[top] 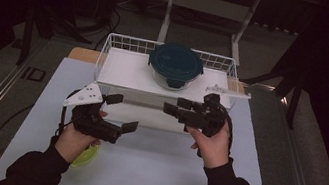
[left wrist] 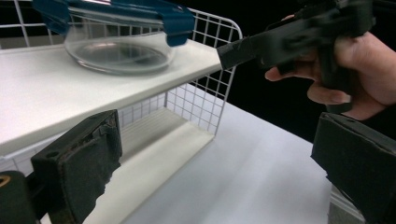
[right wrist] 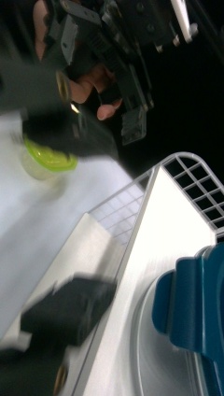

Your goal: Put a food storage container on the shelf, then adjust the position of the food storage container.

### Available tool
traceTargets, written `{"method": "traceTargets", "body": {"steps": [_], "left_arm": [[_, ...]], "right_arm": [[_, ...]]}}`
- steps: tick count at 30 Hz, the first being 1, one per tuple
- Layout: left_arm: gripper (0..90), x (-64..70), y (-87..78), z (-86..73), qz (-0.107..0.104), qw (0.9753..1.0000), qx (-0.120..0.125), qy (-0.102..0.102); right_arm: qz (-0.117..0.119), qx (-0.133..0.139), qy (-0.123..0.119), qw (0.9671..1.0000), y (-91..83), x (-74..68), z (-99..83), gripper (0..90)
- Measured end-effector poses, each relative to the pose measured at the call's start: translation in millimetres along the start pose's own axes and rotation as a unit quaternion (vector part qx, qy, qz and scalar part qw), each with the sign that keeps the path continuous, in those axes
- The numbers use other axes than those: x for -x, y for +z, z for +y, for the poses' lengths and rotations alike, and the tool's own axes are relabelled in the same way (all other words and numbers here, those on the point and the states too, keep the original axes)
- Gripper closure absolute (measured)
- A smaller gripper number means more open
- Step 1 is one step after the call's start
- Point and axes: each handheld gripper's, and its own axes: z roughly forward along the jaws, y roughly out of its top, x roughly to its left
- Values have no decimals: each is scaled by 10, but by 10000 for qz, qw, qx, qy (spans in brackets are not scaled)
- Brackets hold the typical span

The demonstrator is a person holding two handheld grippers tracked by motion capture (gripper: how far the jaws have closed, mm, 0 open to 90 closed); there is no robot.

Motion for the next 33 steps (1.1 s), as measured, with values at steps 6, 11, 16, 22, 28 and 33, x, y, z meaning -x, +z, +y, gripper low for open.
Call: {"method": "traceTargets", "body": {"steps": [6, 11, 16, 22, 28, 33], "left_arm": [[3, 34, -83, -155, -49, 10000, -40, -15], [3, 26, -169, -279, -237, 9995, -164, -103], [3, -17, -301, -379, -283, 9994, -159, -152], [4, -42, -441, -461, -119, 9997, -184, -52], [4, -80, -552, -575, 22, 9996, -266, 75], [9, -174, -648, -697, 140, 9994, -295, 75]], "right_arm": [[29, 142, -524, 9985, -98, -16, -234, 153], [6, 226, -738, 9970, -195, -14, -391, 152], [-70, 293, -985, 9947, -286, -43, -565, 152], [-141, 262, -1124, 9932, -355, -64, -765, 146], [-197, 325, -1174, 9924, -403, -23, -938, 147], [-356, 236, -1099, 9930, -442, 73, -1085, 147]]}}
